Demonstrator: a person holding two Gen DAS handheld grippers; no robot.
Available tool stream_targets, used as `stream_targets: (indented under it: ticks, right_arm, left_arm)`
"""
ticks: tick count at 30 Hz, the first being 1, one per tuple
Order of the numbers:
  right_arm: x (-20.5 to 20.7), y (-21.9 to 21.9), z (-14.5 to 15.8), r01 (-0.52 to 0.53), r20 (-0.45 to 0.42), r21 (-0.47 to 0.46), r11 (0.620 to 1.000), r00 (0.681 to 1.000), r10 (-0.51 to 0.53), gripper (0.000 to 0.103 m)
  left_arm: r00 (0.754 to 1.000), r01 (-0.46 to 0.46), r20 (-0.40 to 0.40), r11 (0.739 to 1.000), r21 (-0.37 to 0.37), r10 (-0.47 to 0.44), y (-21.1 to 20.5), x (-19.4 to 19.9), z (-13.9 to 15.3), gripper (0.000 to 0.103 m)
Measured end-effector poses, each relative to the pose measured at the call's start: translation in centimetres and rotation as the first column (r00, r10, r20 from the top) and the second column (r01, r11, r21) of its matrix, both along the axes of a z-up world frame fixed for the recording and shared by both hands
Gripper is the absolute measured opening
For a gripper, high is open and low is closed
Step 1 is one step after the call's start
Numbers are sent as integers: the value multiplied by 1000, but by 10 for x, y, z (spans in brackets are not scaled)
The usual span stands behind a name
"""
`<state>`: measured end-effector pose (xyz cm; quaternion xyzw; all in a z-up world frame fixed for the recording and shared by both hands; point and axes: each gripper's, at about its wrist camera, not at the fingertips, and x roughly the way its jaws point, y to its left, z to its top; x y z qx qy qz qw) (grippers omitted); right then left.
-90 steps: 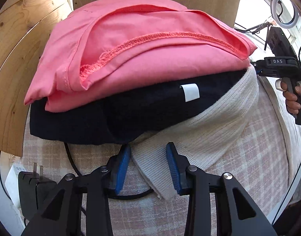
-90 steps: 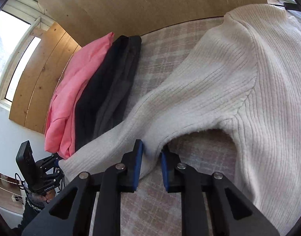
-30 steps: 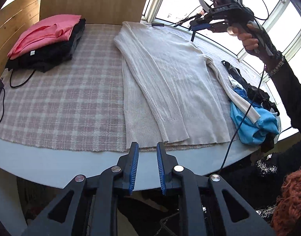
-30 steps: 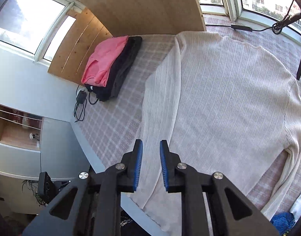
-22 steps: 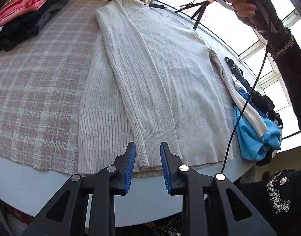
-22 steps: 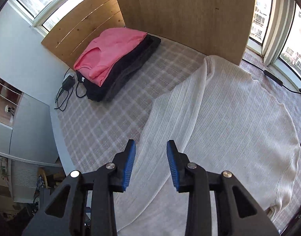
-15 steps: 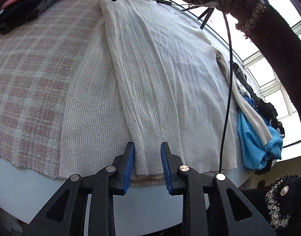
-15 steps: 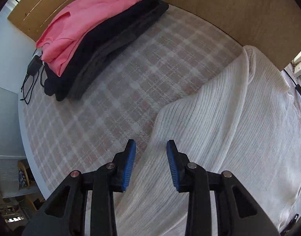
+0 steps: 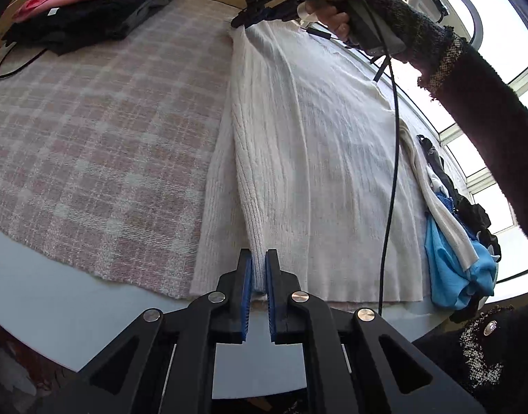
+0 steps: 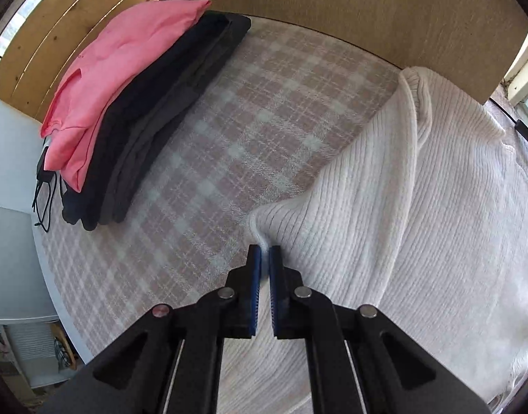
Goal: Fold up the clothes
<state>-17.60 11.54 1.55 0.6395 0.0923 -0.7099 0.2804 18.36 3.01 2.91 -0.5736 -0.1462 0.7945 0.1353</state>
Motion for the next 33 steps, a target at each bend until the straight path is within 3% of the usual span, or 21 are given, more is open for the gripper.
stream_targets:
  ticks: [2, 4, 5, 6, 8, 10, 11, 13, 16, 19, 23, 26, 30, 33]
  right_arm:
    - [2, 0, -4, 0, 9, 14, 1000, 1000, -1, 6]
    - [5, -1, -5, -10, -4, 30, 999, 1000, 10, 6]
    - [6, -2, -5, -16, -9, 40, 999, 1000, 16, 7]
    - [7, -3, -6, -17, -11, 48, 999, 1000, 18, 7]
    - [10, -4, -8, -14, -17, 60, 998, 1000, 15, 7]
    - [13, -2, -8, -5, -30, 56, 998, 1000, 7, 6]
    - [14, 0, -8, 2, -37, 47, 999, 999, 0, 6]
    - [15, 6, -7, 17, -46, 20, 1000, 999, -16, 6]
    - [19, 27, -1, 54, -37, -70, 996, 998, -57, 5]
    - [19, 63, 13, 132, -1, -223, 966, 991, -135, 5]
    - [24, 128, 44, 240, 25, -421, 875, 967, -253, 4]
    - [27, 176, 55, 325, 56, -504, 800, 937, -345, 4]
    - [38, 236, 36, 433, 82, -481, 763, 888, -452, 4]
    - [50, 258, 11, 478, 96, -430, 766, 868, -488, 4]
  left_arm:
    - [1000, -29, 12, 1000, 6, 29, -9, -4, -3, 9]
    - [999, -35, -34, 999, -33, 34, -9, -5, 5, 34]
    - [998, -27, -60, 997, -66, 23, -6, -7, 9, 54]
    - [998, -8, -69, 996, -89, 2, -1, -9, 9, 58]
    - [997, 34, -63, 993, -112, -42, 8, -14, 3, 55]
    - [994, 60, -78, 988, -145, -72, 15, -15, -2, 43]
    - [992, 65, -95, 985, -159, -81, 17, -15, -1, 26]
    - [992, 82, -87, 987, -138, -94, 19, -18, -1, 12]
    - [990, 98, -85, 985, -138, -111, 21, -17, 4, 10]
    - [983, 120, -121, 982, -143, -138, 28, -12, 22, 10]
    - [963, 160, -186, 971, -179, -193, 43, -4, 55, 10]
    - [934, 239, -218, 948, -212, -284, 71, 3, 70, 10]
    - [889, 362, -203, 901, -237, -411, 108, 13, 68, 7]
    - [864, 432, -160, 865, -255, -478, 132, 14, 50, 6]
